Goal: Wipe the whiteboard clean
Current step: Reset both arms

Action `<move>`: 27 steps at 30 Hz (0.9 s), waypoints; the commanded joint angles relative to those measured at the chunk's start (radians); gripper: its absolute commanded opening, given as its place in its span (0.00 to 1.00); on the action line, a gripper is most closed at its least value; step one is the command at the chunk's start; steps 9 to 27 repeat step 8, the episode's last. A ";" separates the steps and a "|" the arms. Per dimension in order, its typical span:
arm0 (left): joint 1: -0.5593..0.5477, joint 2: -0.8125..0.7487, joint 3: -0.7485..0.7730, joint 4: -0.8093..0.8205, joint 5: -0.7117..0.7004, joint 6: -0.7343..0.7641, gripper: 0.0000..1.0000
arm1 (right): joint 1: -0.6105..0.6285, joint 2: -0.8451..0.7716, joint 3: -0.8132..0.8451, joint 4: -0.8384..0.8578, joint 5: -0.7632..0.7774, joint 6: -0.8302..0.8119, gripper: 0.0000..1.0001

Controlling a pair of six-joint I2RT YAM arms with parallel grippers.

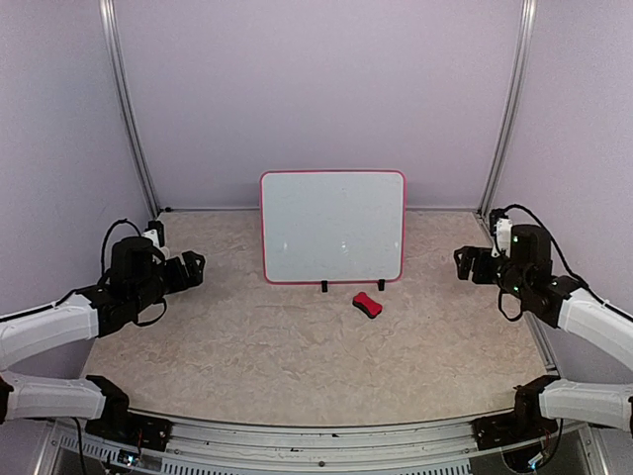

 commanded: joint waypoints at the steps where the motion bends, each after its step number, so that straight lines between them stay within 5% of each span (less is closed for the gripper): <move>1: 0.002 0.002 -0.008 0.088 -0.044 0.017 0.99 | -0.004 -0.042 -0.031 0.033 0.033 -0.020 1.00; 27: 0.002 -0.012 -0.003 0.084 -0.047 0.019 0.99 | -0.004 -0.071 -0.042 0.036 0.056 -0.017 1.00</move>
